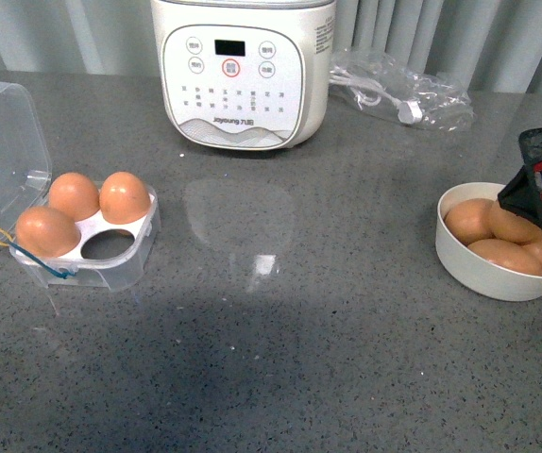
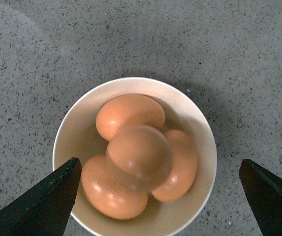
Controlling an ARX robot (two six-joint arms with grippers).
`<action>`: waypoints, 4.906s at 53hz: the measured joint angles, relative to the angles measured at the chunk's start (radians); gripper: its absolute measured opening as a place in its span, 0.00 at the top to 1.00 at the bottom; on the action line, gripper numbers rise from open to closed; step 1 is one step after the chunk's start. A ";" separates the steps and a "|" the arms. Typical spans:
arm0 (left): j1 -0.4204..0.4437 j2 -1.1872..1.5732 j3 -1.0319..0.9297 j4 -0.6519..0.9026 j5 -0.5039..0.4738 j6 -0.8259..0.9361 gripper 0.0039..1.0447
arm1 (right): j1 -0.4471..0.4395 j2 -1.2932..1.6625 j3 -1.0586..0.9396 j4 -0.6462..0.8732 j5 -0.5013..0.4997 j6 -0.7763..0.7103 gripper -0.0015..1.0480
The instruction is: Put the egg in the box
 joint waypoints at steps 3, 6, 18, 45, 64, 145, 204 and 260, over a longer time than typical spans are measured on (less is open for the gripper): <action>0.000 0.000 0.000 0.000 0.000 0.000 0.06 | 0.004 0.026 0.018 -0.007 -0.008 0.008 0.07; 0.000 0.000 0.000 0.000 0.000 0.000 0.06 | 0.008 0.056 0.037 -0.011 -0.008 0.011 0.07; 0.000 0.000 0.000 0.000 0.000 0.000 0.06 | 0.019 0.124 0.063 0.003 -0.011 0.038 0.07; 0.000 0.000 0.000 0.000 0.000 0.000 0.06 | 0.032 0.108 0.065 0.004 -0.007 0.047 0.61; 0.000 0.000 0.000 0.000 0.000 0.000 0.06 | 0.129 0.045 0.203 -0.041 -0.140 -0.005 0.61; 0.000 0.000 0.000 0.000 0.000 0.000 0.06 | 0.536 0.573 0.739 -0.180 -0.422 -0.210 0.56; 0.000 0.000 0.000 0.000 0.000 0.000 0.06 | 0.199 -0.088 -0.062 0.387 0.257 0.139 0.07; 0.000 0.000 0.000 0.000 0.000 0.000 0.06 | -0.022 -0.981 -0.745 0.554 0.119 0.104 0.53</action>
